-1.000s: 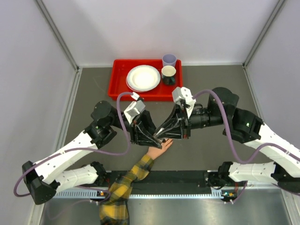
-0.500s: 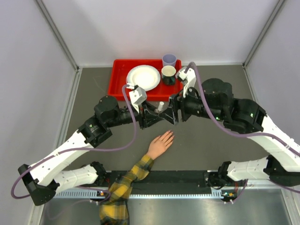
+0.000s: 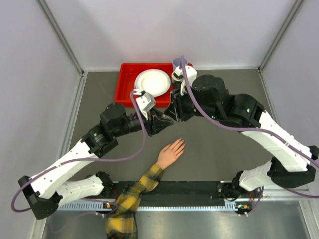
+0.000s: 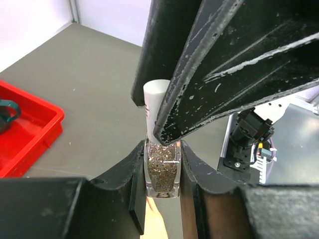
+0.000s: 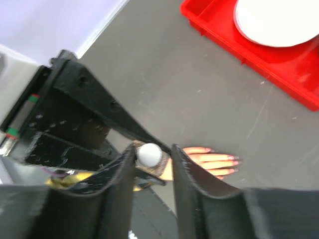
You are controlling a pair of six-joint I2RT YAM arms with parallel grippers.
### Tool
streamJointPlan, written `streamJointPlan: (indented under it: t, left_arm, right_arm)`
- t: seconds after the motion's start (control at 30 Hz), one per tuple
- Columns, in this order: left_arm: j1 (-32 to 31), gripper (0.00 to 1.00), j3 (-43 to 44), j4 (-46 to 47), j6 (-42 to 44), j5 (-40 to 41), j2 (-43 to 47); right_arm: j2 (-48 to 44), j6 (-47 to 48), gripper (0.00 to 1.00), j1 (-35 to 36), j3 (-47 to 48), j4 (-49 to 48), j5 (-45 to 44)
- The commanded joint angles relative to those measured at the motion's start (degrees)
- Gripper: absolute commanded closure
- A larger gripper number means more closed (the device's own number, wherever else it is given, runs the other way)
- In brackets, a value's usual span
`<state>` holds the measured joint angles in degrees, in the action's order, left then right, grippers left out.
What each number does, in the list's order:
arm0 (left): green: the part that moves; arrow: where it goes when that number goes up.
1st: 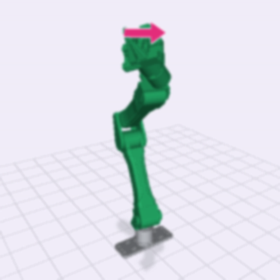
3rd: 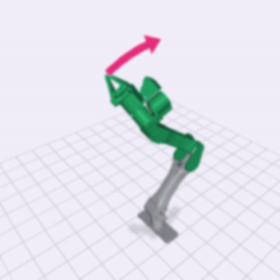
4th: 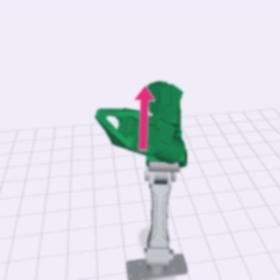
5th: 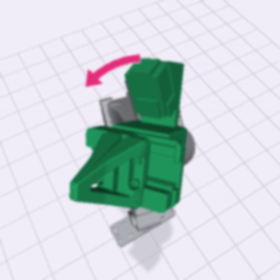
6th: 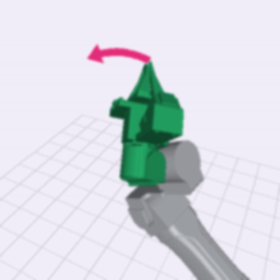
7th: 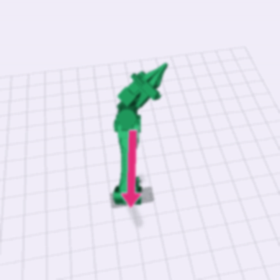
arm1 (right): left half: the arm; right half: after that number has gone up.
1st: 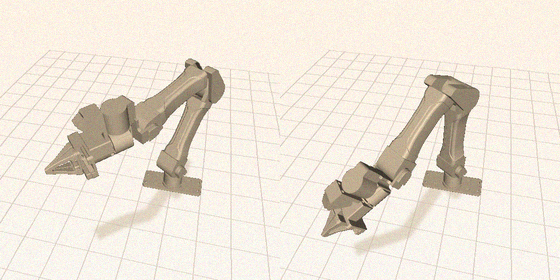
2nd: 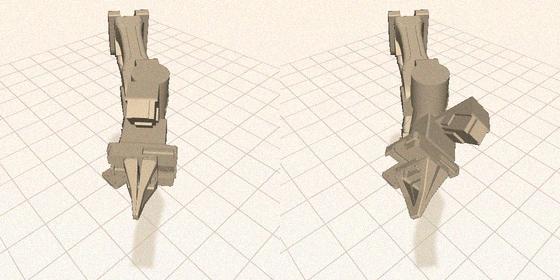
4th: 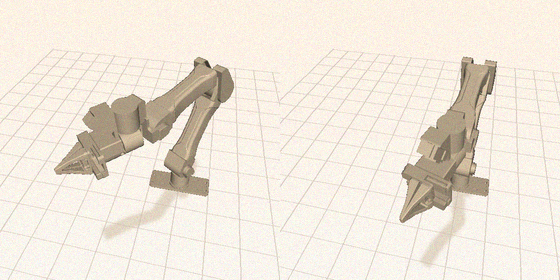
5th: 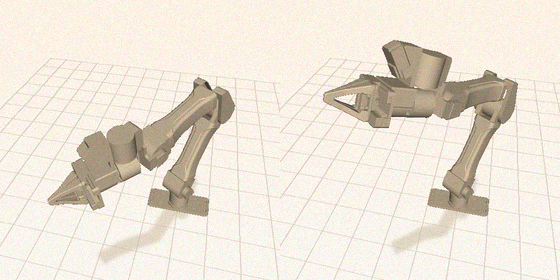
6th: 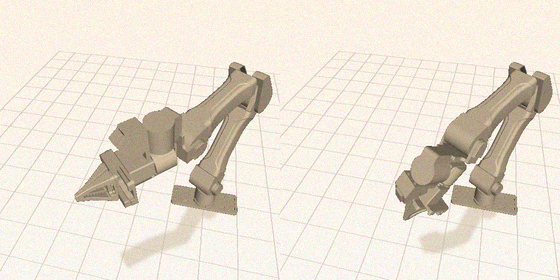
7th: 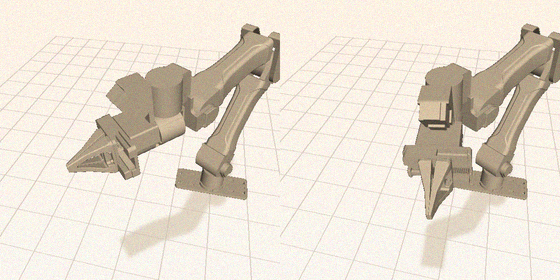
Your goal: Paint the nails
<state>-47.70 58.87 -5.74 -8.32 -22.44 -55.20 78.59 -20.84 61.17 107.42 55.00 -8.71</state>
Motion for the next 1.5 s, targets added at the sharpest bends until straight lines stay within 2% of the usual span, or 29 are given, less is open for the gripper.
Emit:
streamJointPlan:
  t: [0.0, 0.13, 0.17, 0.2, 0.27, 0.33, 0.4, 0.5, 0.53, 0.57, 0.63, 0.7, 0.73, 0.77, 0.83, 0.9, 1.03, 1.13, 1.17, 1.23, 1.3, 1.4, 1.47]
  left_arm:
    - [0.0, 1.00, -0.1, 1.4, 0.8, 1.2, 1.8]
    - [0.0, 1.00, 0.0, 1.4, 0.7, -0.6, 1.8]
    - [0.0, 1.00, 0.0, 1.7, 0.4, -1.9, 1.9]
    - [0.0, 1.00, -0.1, 2.2, 0.2, -4.9, 2.0]
    - [0.0, 1.00, -0.2, 2.9, -0.6, -8.0, 2.4]
    - [0.1, 1.00, -0.2, 4.2, -1.8, -13.8, 2.8]
    - [0.2, 1.00, -0.2, 5.3, -2.7, -22.7, 3.3]
    - [0.2, 1.00, -1.7, 14.7, -9.1, -35.4, 3.2]
    - [0.2, 1.00, -2.4, 25.8, -17.4, -43.8, 2.8]
    - [0.2, 1.00, -4.1, 31.7, -22.5, -46.2, 1.9]
    - [0.2, 1.00, -5.0, 41.4, -32.6, -48.6, 0.8]
    - [0.2, 1.00, -4.6, 41.8, -32.6, -47.9, 0.1]
    - [0.2, 1.00, -4.0, 39.3, -28.6, -47.4, 0.1]
    - [0.2, 1.00, -2.5, 31.5, -25.8, -46.0, 0.0]
    - [0.2, 1.00, -1.0, 23.8, -17.9, -43.1, 0.2]
    - [0.2, 1.00, 0.1, 18.0, -14.7, -40.2, 0.3]
    - [0.2, 1.00, -0.4, 17.8, -14.0, -40.0, -0.5]
    - [0.2, 1.00, 0.7, 11.3, -9.5, -33.8, -0.5]
    - [0.2, 1.00, 2.1, 8.6, -7.5, -31.2, -0.5]
    - [0.2, 1.00, 2.9, 3.2, -3.4, -25.5, -0.1]
    - [0.2, 1.00, 2.6, 2.7, -1.8, -22.8, 0.4]
    - [0.2, 1.00, 2.0, 2.8, -0.9, -20.6, 0.8]
    - [0.2, 1.00, 1.9, 2.3, -0.5, -19.8, 0.7]
  right_arm:
    - [0.4, 0.3, 0.71, -0.1, 3.1, 0.2, 2.1]
    - [0.3, 1.3, 0.81, -0.1, 2.3, -0.2, 4.3]
    - [-0.1, 1.8, 0.96, -0.2, 1.8, -0.2, 4.8]
    - [-0.4, 3.2, 1.00, -0.2, 1.5, -0.9, 6.0]
    - [-2.1, 5.8, 1.00, -0.2, -0.6, -2.2, 8.3]
    - [-4.0, 9.7, 1.00, -0.2, -3.1, -6.0, 16.0]
    - [-8.3, 12.6, 1.00, -0.2, -8.7, -9.5, 21.6]
    - [-13.8, 15.3, 1.00, -0.3, -15.8, -17.5, 31.4]
    - [-14.8, 15.5, 1.00, -0.3, -17.2, -19.1, 33.5]
    - [-15.3, 15.7, 1.00, -0.3, -18.6, -21.0, 37.6]
    - [-16.0, 15.7, 1.00, -0.3, -19.3, -22.4, 40.3]
    - [-16.5, 15.1, 1.00, -0.3, -20.3, -24.3, 40.4]
    - [-16.8, 15.0, 1.00, -0.3, -20.4, -24.7, 39.4]
    - [-17.0, 15.0, 1.00, -0.3, -20.7, -24.7, 36.6]
    - [-18.0, 14.8, 1.00, -0.3, -20.4, -24.7, 33.8]
    - [-18.6, 14.5, 1.00, -0.3, -20.4, -24.7, 31.3]
    - [-19.4, 15.0, 1.00, -0.3, -21.0, -23.9, 29.5]
    - [-16.9, 15.6, 0.70, -0.3, -16.7, -16.9, 28.0]
    - [-15.2, 15.3, 0.65, -0.3, -15.9, -15.6, 26.7]
    - [-14.7, 15.0, 0.66, -0.3, -15.4, -13.7, 25.7]
    - [-15.0, 14.2, 0.68, -0.3, -16.0, -14.3, 23.7]
    - [-15.1, 12.5, 0.99, -0.3, -16.4, -16.5, 22.2]
    - [-14.9, 12.3, 1.00, -0.3, -15.6, -16.3, 22.5]
